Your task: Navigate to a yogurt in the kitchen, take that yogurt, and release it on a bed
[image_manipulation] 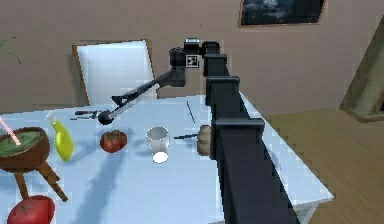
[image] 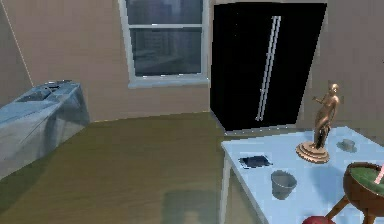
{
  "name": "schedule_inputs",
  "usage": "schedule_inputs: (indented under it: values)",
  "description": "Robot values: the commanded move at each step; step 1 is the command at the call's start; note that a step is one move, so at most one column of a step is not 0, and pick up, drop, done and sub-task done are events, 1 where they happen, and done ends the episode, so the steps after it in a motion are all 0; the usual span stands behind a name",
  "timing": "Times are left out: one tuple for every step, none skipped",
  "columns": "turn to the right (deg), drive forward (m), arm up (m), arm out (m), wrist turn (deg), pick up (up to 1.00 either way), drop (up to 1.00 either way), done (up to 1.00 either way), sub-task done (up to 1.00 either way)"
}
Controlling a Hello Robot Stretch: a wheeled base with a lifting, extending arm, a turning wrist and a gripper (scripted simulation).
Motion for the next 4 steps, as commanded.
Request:
schedule_inputs:
  values:
    - [0.0,0.0,0.0,0.0,45.0,0.0,0.0,0.0,0.0]
    - [0.0,0.0,0.0,0.0,45.0,0.0,0.0,0.0,0.0]
    - [0.0,0.0,0.0,0.0,27.0,0.0,0.0,0.0,0.0]
    - [0.0,0.0,-0.3,0.0,0.0,0.0,0.0,0.0,0.0]
